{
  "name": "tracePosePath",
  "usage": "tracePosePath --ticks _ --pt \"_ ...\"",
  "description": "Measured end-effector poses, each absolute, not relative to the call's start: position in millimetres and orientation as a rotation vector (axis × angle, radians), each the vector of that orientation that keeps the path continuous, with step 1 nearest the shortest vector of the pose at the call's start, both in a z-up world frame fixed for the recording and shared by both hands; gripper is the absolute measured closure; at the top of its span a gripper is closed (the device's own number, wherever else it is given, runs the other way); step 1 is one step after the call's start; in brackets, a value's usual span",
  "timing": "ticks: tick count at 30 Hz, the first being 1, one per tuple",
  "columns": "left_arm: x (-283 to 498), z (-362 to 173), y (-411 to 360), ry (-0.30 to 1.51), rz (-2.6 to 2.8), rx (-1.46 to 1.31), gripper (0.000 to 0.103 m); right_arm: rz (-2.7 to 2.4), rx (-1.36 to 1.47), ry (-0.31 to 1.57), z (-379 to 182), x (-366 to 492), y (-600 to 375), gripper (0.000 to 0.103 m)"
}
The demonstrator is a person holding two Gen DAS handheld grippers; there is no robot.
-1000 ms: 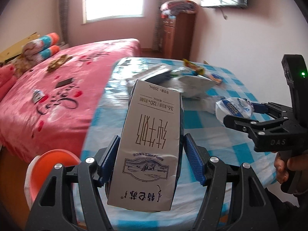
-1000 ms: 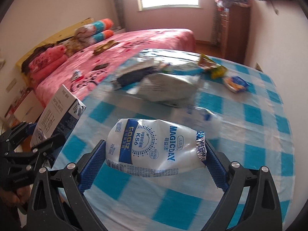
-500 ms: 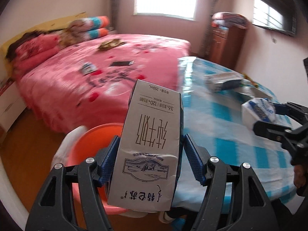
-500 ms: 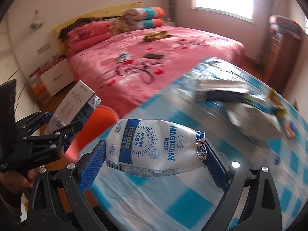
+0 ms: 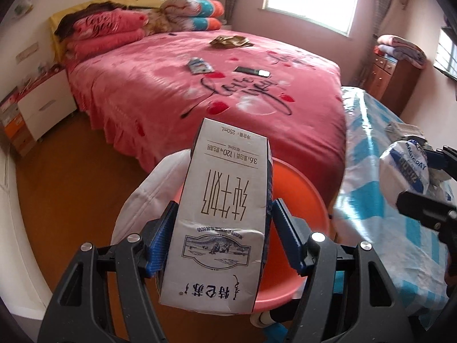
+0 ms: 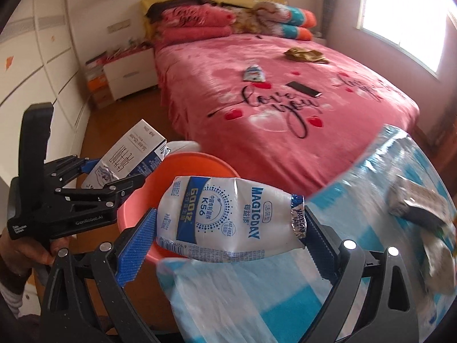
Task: Collect trash
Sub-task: 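Carry both items over the orange bucket and open both tools to drop them, then move both open tools back over the table items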
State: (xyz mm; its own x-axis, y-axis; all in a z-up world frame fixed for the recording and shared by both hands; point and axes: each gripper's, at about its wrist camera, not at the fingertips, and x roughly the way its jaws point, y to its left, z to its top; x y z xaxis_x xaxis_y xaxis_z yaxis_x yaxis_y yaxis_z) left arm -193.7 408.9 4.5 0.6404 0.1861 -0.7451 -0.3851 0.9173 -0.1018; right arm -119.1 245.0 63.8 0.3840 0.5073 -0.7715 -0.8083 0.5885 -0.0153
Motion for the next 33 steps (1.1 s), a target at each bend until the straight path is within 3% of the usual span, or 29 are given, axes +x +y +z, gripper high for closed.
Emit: tracePosePath --ticks 5,9,16,33 --pt "-189 -16 419 0.852 0.348 -0.292 0.035 0.937 -0.545 0.808 38 -124 279 0.008" --pt "-183 -34 422 0.918 0.379 -0.290 0.023 0.962 -0.603 0.817 20 -126 291 0.008" --pt "-183 -39 424 0.922 0.383 -0.301 0.022 0.970 -0.554 0.835 16 -124 284 0.005" --pt "-196 -5 404 0.609 0.283 -0.347 0.022 0.820 -0.286 0.853 43 -125 220 0.005"
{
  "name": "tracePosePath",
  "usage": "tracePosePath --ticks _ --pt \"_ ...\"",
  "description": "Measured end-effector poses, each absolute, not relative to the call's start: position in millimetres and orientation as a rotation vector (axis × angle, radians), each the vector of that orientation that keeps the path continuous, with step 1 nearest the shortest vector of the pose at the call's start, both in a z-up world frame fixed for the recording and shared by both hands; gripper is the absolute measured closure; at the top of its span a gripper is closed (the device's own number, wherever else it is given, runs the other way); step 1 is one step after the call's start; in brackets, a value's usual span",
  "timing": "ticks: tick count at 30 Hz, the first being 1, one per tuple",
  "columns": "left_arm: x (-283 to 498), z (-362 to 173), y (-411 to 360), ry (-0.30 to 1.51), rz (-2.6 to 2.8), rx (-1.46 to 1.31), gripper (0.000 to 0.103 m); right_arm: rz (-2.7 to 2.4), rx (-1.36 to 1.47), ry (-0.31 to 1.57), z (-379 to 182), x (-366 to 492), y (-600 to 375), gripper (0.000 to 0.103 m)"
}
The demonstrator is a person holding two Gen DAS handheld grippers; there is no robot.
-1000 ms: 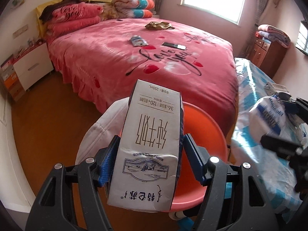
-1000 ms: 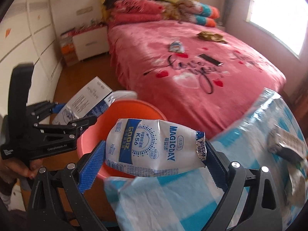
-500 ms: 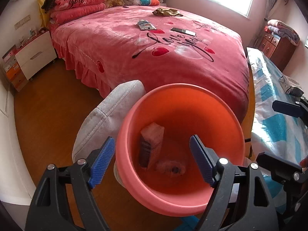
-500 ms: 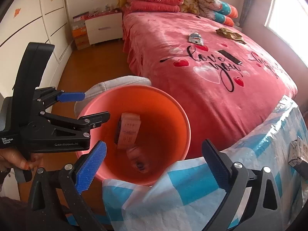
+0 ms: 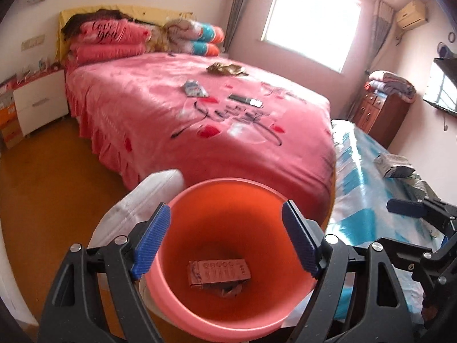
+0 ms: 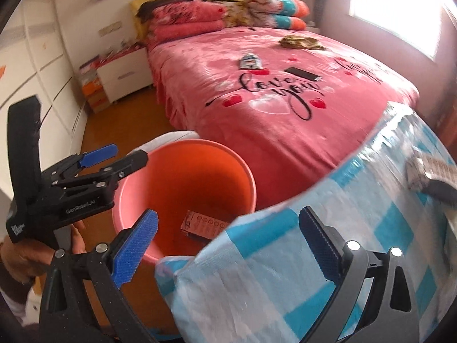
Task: Collect trash
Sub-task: 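Move both open tools back over the table items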
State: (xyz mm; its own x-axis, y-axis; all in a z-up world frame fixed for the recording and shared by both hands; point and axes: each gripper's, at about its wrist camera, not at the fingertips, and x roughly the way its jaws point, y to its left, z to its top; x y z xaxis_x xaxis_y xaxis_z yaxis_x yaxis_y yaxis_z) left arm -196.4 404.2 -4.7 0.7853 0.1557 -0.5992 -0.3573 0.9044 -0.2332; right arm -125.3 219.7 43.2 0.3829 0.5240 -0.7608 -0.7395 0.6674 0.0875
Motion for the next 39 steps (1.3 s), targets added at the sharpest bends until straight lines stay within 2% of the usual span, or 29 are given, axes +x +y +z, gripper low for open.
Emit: tracePosePath --ticks 18,39 --pt "-173 19 360 0.703 0.191 -0.253 0.022 0.653 -0.156 0.789 49 -147 134 0.005" --pt "-135 66 253 0.744 0.008 -0.103 0.022 0.496 0.115 0.704 67 -130 10 0.005"
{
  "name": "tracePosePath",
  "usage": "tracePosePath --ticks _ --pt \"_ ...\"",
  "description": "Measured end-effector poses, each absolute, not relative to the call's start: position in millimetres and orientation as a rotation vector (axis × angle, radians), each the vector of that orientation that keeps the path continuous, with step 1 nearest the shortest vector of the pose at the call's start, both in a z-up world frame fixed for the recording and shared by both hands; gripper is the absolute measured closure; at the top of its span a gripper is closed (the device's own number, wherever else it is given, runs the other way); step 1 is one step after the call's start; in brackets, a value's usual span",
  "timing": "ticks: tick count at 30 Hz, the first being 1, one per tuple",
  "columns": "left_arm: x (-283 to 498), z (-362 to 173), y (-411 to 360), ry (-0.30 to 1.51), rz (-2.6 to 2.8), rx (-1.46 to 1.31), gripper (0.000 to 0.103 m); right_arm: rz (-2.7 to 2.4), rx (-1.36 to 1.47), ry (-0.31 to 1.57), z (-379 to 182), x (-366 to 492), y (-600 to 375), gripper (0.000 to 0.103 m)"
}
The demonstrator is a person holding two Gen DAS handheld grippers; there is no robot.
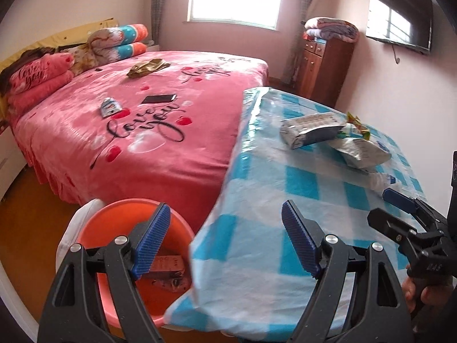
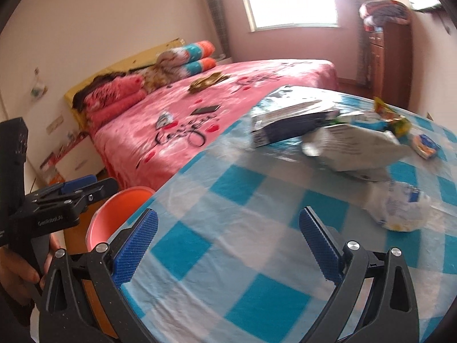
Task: Collect trash
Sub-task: 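Move both open tools back over the table items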
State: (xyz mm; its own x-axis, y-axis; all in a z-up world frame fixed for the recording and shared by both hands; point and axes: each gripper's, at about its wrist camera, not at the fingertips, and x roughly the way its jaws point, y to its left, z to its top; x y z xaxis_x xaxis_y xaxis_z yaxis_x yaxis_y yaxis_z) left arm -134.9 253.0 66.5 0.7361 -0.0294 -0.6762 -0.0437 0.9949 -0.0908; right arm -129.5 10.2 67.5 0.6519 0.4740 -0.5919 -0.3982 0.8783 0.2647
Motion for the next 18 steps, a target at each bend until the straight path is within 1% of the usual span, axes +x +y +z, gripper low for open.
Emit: tracePosePath --ticks 9,18 --pt "-104 82 200 0.762 -0.067 -0.053 0.022 0.345 0.277 0.678 63 -114 -75 0.005" --pt "-77 79 146 0.802 -0.179 -0.024 0.022 0.199 0.410 0.723 40 -91 -150 0.005"
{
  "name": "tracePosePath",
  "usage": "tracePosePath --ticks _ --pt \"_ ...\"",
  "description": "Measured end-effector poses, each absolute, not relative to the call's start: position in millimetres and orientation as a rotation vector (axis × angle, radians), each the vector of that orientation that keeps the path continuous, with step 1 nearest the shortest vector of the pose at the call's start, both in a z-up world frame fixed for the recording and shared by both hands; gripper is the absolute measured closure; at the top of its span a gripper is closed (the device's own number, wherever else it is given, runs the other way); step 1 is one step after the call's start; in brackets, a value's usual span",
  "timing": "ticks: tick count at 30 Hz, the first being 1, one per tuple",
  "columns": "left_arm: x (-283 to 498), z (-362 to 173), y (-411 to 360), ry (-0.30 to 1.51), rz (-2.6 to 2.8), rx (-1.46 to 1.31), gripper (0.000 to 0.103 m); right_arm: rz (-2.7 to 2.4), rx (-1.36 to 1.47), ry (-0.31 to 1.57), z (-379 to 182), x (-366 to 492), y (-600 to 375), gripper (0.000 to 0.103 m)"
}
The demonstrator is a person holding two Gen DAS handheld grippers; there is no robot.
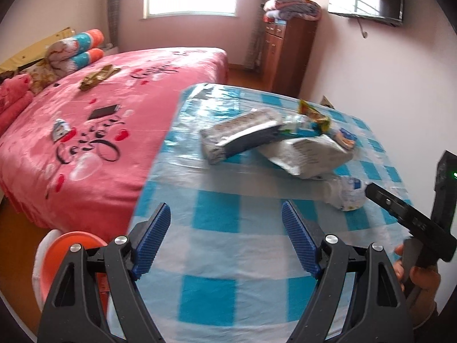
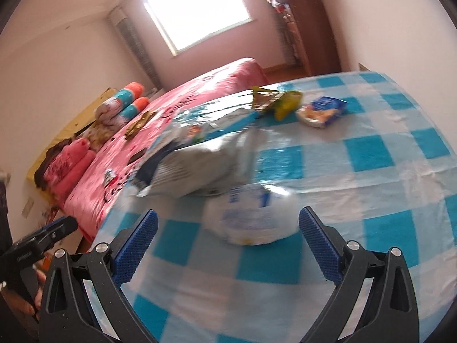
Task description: Collect trash
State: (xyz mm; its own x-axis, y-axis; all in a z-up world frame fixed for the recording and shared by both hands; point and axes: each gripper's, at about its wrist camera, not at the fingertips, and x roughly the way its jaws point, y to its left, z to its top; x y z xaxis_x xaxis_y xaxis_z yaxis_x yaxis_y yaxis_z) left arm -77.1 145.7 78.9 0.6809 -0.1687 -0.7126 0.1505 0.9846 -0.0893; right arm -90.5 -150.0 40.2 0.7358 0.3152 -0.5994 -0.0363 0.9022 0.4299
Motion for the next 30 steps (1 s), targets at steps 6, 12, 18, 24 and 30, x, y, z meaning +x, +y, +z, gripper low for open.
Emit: tracePosePath --ticks 6,12,18,24,30 --pt "-64 77 116 0.818 -0.245 -0.022 0.022 0.191 0.419 0.779 24 -76 -161 0.005" --pt "-39 83 96 0.803 -0.282 0.007 0.022 0.208 0.414 0.816 15 -66 -157 0.005" --pt "9 94 90 0.765 -0.370 0.184 0.022 0.248 0.397 0.823 15 -64 -151 0.005" --pt "51 84 84 0.780 -0.437 0.395 0.022 0.259 0.411 0.819 15 -60 -152 0.005" --pt "85 62 86 0.839 -0.458 0.420 0.022 0.266 0.401 0.823 15 -56 -150 0.005"
